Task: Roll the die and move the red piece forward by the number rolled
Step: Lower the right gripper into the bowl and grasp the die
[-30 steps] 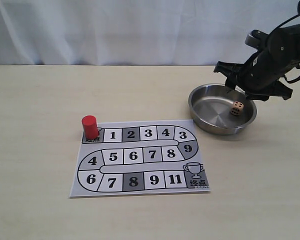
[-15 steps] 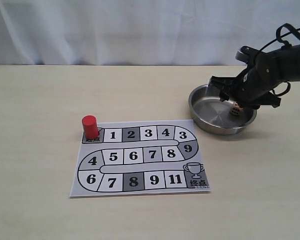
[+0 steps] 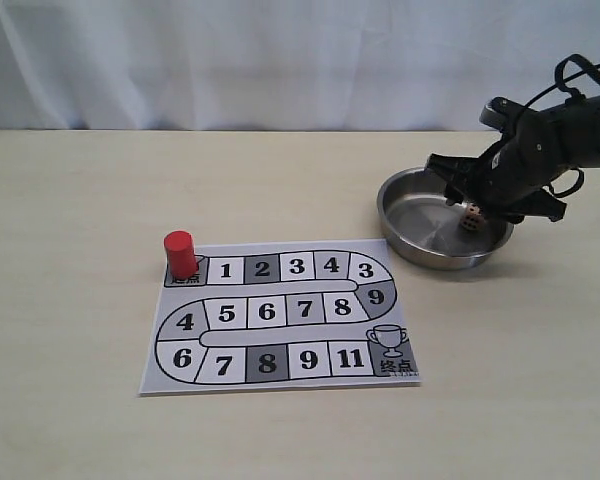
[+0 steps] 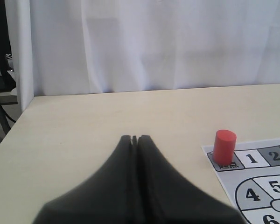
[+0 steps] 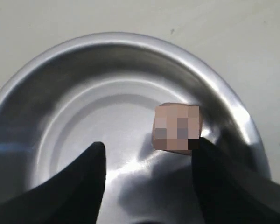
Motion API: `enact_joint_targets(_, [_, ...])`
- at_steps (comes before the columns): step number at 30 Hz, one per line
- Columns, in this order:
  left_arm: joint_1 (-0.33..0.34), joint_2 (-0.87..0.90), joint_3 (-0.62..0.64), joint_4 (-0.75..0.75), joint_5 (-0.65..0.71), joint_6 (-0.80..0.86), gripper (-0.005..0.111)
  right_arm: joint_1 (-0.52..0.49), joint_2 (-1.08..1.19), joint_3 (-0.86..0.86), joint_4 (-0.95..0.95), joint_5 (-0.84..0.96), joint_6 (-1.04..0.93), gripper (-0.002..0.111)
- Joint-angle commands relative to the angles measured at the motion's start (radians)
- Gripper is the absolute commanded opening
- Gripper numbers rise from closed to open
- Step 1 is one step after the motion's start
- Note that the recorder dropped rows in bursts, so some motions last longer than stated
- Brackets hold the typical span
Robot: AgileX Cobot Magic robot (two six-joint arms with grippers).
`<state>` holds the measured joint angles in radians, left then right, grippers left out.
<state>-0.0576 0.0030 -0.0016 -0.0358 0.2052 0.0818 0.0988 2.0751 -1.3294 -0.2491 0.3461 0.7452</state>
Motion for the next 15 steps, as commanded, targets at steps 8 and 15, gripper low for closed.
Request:
enact_joint_targets(8, [0.000,-0.003,0.002,-0.001,-0.009,0.004,0.000,-0.005,0.051,-0.007,-0.044,-0.021,0.002,0.053])
enact_joint_targets(15, [0.000,-0.003,0.002,-0.001,-0.009,0.004,0.000,-0.005,0.051,-0.007,-0.055,-0.053,0.030,0.053])
